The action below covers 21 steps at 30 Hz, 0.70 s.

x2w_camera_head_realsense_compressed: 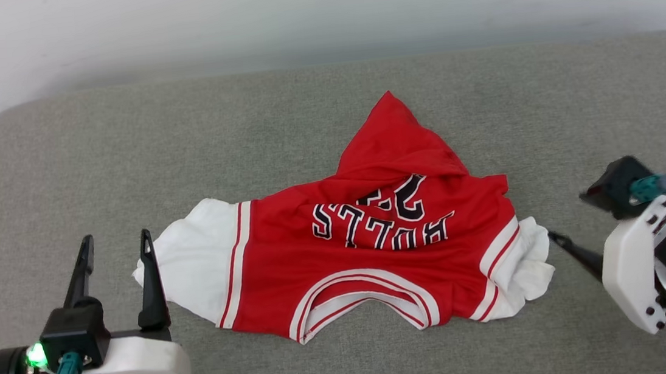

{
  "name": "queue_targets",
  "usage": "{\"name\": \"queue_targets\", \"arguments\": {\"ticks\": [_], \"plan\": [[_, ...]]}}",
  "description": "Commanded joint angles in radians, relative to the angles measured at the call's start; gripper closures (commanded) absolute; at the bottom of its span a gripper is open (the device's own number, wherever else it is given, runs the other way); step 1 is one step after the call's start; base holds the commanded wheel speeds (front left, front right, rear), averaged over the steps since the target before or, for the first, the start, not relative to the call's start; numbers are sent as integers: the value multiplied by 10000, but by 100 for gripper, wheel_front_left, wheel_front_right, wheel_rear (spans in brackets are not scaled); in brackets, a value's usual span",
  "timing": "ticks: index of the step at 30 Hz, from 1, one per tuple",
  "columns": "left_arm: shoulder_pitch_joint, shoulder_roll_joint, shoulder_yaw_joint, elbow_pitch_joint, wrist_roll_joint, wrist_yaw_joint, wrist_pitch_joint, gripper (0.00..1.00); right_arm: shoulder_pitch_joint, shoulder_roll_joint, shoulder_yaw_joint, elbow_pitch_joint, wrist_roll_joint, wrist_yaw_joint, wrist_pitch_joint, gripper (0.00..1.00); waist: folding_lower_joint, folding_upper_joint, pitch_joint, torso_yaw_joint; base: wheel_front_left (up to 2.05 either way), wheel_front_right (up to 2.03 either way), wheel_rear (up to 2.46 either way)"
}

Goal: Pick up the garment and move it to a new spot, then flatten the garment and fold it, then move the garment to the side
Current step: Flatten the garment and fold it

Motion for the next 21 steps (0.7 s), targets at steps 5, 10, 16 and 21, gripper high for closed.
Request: {"name": "queue_targets", "arguments": {"ticks": [5, 10, 16, 21], "plan": [[516, -934, 850, -60, 778, -635, -24, 0, -623, -391, 1202, 385, 908, -6, 1254, 0, 0, 0, 383, 283, 0, 0, 0], [495, -1716, 1473, 40, 1520, -1341, -24, 0, -1331, -184, 2450, 1177, 1352, -6, 1604, 0, 0, 0, 827, 505, 0, 0, 0], [241, -2481, 1979, 90, 2215, -2038, -25, 0, -1989, 266, 4087, 2723, 1566, -6, 1466, 0, 0, 0, 1303, 686, 0, 0, 0], [180, -2977, 2354, 203, 2626, -2536, -25, 0, -1985, 616, 5409, 3558, 2120, -5, 835, 0, 0, 0, 1437, 702, 0, 0, 0]]}}
